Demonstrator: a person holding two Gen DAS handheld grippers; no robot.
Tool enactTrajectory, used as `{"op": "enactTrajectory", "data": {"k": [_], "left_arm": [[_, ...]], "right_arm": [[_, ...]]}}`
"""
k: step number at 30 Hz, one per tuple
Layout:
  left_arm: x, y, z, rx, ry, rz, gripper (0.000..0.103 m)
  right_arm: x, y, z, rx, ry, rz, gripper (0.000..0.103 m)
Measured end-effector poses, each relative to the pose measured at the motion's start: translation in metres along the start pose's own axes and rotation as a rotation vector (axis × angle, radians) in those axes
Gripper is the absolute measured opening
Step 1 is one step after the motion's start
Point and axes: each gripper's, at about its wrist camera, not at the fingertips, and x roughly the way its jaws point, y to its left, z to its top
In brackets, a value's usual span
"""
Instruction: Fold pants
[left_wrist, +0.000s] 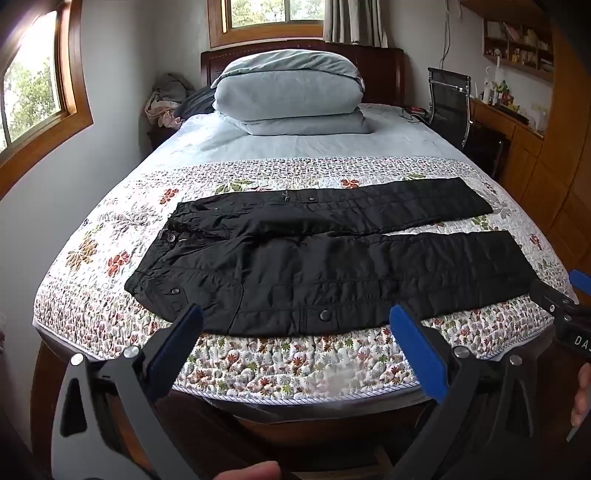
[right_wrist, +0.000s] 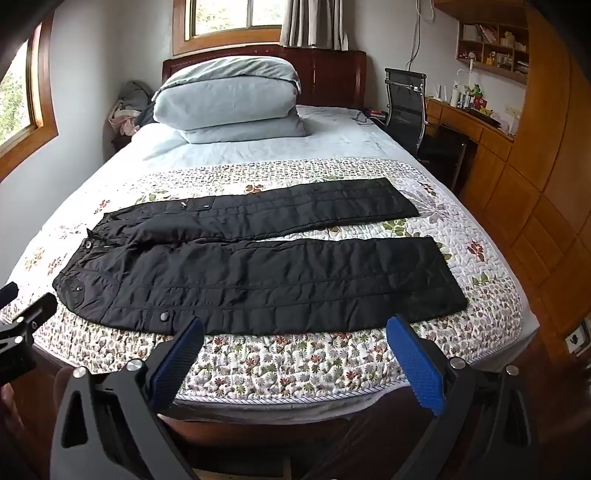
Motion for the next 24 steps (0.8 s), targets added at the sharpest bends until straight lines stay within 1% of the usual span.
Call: {"op": "enactTrajectory", "data": {"k": [15,16,24], "left_arm": [[0.0013,0.0034,0.0017,0.002,0.000,-0.006,0.101],[0.0030,0.0035,0.0029,0.003,-0.001,-0.006,0.101],[-0.0008,0.0017,0.0049,0.002,-0.002,-0.004,0.101]], "right_arm": [[0.0069,-0.0025,0.0009,-0.001,-0.002,0.002,0.100],[0.0006,-0.0008,0.0008,-0.001,-0.003,0.000,0.100],[-0.0013,-0.0019,0.0020,0.003,-0.012,-0.010,0.100]]}}
